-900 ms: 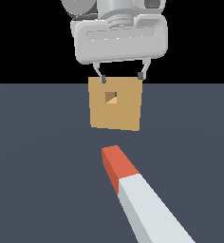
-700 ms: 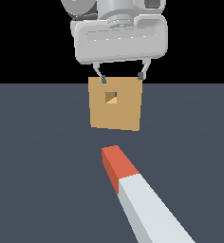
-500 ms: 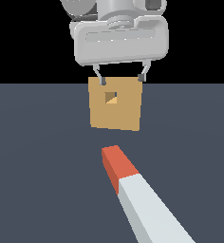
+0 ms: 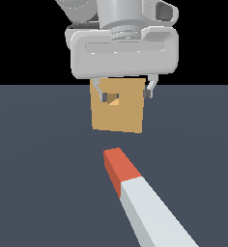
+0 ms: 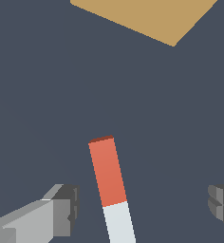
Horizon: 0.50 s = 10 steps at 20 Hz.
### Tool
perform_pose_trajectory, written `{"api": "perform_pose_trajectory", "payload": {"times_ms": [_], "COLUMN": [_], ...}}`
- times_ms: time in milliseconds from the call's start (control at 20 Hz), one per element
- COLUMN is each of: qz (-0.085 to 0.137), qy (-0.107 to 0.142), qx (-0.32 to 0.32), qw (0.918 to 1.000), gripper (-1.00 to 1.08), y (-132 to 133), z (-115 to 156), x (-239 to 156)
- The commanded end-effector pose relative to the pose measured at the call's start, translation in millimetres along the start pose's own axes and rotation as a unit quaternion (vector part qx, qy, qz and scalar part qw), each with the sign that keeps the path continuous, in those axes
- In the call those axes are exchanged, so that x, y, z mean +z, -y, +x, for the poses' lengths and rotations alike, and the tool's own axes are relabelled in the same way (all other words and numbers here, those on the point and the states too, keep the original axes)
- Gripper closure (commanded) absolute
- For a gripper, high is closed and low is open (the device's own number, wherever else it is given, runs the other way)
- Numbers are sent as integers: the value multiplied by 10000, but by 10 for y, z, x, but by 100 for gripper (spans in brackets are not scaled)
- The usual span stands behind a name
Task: Insert the peg into the horizontal hole in a box.
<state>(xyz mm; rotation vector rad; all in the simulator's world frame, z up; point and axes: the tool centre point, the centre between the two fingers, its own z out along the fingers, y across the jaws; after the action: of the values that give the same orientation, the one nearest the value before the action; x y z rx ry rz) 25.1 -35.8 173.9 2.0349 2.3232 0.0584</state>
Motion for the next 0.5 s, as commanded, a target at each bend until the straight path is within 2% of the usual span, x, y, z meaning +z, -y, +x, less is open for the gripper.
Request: {"api": "perform_pose_trajectory", "payload": {"times_ms": [0,450], "qz": [36,183], "qy": [-14,-71], "qx": [-118,-640], "qw": [9999,9978], "gripper": [-92,-92], "y": [27,73], "z": [-164,-844], "x": [122,636]}}
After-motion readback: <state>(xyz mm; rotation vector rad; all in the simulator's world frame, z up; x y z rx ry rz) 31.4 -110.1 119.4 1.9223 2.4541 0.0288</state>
